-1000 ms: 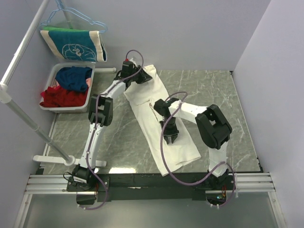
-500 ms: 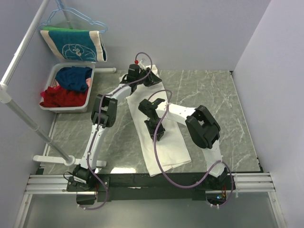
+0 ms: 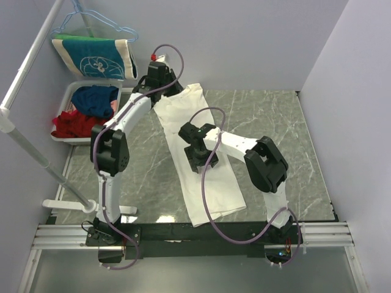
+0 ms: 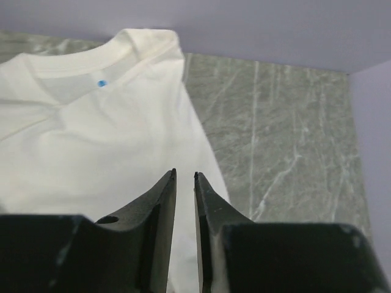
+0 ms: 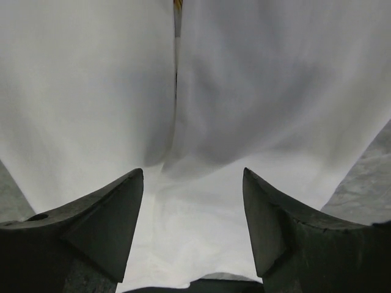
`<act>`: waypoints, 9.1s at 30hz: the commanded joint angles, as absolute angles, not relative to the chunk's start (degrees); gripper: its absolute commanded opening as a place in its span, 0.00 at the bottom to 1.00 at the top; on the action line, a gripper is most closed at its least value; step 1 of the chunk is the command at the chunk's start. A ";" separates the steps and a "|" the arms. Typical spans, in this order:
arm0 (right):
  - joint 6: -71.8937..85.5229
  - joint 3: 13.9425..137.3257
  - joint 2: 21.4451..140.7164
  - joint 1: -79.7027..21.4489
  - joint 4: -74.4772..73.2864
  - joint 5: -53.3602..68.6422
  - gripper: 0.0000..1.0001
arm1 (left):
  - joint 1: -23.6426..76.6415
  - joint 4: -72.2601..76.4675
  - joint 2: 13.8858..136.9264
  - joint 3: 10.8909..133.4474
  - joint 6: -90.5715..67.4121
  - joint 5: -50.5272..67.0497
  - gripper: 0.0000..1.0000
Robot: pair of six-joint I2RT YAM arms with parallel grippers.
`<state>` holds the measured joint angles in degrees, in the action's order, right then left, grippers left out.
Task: Fold and stack the t-shirts
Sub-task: Fold the tshirt
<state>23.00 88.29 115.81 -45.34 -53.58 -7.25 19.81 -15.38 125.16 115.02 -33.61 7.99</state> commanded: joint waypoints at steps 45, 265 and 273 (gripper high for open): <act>32.08 70.89 94.24 -48.52 -41.67 -9.05 0.60 | 32.42 -37.87 65.83 53.09 -52.81 -4.22 0.27; 29.09 54.14 90.26 -25.14 -9.93 21.27 0.66 | 22.15 -20.92 83.76 48.08 -55.02 1.76 0.63; 29.97 52.82 94.13 -25.31 -8.79 23.82 0.63 | 21.01 -18.37 84.20 45.26 -55.72 3.16 0.62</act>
<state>29.19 53.12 92.03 -24.88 -11.05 22.04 21.43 -21.71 84.23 46.13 -54.76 1.41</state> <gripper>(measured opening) 0.641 0.624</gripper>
